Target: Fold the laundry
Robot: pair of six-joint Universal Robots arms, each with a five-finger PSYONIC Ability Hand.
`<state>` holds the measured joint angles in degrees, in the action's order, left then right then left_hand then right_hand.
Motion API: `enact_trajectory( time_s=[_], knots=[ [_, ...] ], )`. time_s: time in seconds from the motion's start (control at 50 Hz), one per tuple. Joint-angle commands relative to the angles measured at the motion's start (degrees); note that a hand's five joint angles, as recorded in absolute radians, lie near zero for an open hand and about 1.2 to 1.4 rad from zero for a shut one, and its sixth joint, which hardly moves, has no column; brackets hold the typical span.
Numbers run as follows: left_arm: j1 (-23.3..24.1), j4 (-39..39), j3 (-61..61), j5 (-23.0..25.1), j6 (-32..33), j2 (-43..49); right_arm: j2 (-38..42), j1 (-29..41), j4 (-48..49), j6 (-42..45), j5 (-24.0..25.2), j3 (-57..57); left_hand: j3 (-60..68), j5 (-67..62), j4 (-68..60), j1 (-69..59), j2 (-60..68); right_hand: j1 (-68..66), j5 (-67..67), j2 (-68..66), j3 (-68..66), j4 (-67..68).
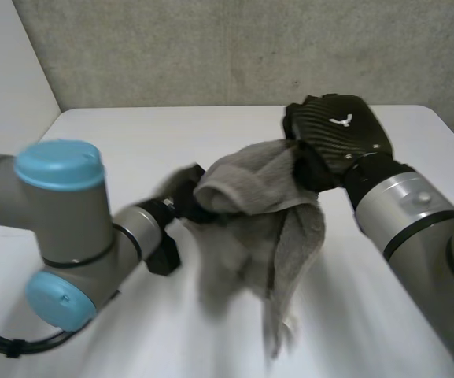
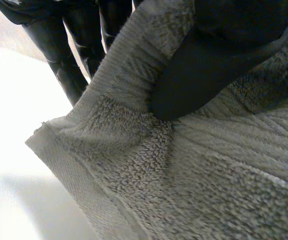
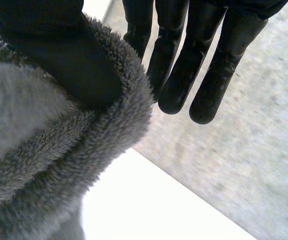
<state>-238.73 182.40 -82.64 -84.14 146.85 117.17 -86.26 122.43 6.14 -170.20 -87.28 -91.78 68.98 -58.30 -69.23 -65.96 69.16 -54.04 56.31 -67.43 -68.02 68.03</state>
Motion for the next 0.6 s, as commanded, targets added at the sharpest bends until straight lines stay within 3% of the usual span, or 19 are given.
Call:
enact_trajectory(
  time_s=[0.02, 0.12, 0.26, 0.3, 0.4, 0.54, 0.58, 0.6],
  knots=[
    [-3.2, -0.9, -1.5, -4.2, 22.7, -6.4, 3.4, -4.9, -0.4, 2.6, 0.4, 0.5, 11.0, -11.7, -10.8, -14.0, 10.8, -26.0, 13.7, -12.6, -12.0, 12.0],
    [-2.7, -5.2, -2.2, -4.4, 32.7, -7.9, 7.4, -4.5, -0.3, 2.8, 2.2, 0.6, 11.0, -11.7, -10.8, -14.0, 10.8, -26.0, 13.7, -12.6, -12.0, 12.0],
    [-1.7, -8.3, -2.7, -4.8, 33.9, -7.0, 16.4, -4.4, 0.5, 2.2, 4.0, 2.1, 11.0, -11.7, -10.8, -14.0, 10.8, -26.0, 13.7, -12.6, -12.0, 12.0],
    [-1.7, -8.1, -2.7, -4.8, 33.9, -6.6, 22.4, -4.2, 0.4, 2.9, 3.3, 6.1, 11.0, -11.7, -10.8, -14.0, 10.8, -26.0, 13.7, -12.6, -12.0, 12.0],
    [-2.7, -4.3, -0.6, -5.6, 34.5, -2.5, 28.8, -4.4, 0.4, 3.2, 3.3, 12.7, 11.0, -11.7, -10.8, -14.0, 10.8, -26.0, 13.7, -12.6, -12.0, 12.0],
    [-4.7, 0.7, 0.6, -7.5, 39.8, 0.2, 32.2, -4.5, 0.4, 4.4, 3.0, 17.2, 11.0, -11.7, -10.8, -14.0, 10.8, -26.0, 13.7, -12.6, -12.0, 12.0],
    [-5.2, 1.1, 0.2, -7.6, 41.3, 0.6, 32.1, -4.5, 0.3, 4.3, 2.9, 17.2, 11.0, -11.7, -10.8, -14.0, 10.8, -19.0, 6.7, -5.6, -5.0, 5.0],
    [-5.5, 1.2, -0.2, -7.7, 42.4, 0.8, 31.9, -4.6, -0.1, 4.0, 2.8, 17.0, 9.5, -10.2, -9.3, -12.6, 9.4, 8.2, -20.5, 21.6, 22.2, -22.2]
  ],
)
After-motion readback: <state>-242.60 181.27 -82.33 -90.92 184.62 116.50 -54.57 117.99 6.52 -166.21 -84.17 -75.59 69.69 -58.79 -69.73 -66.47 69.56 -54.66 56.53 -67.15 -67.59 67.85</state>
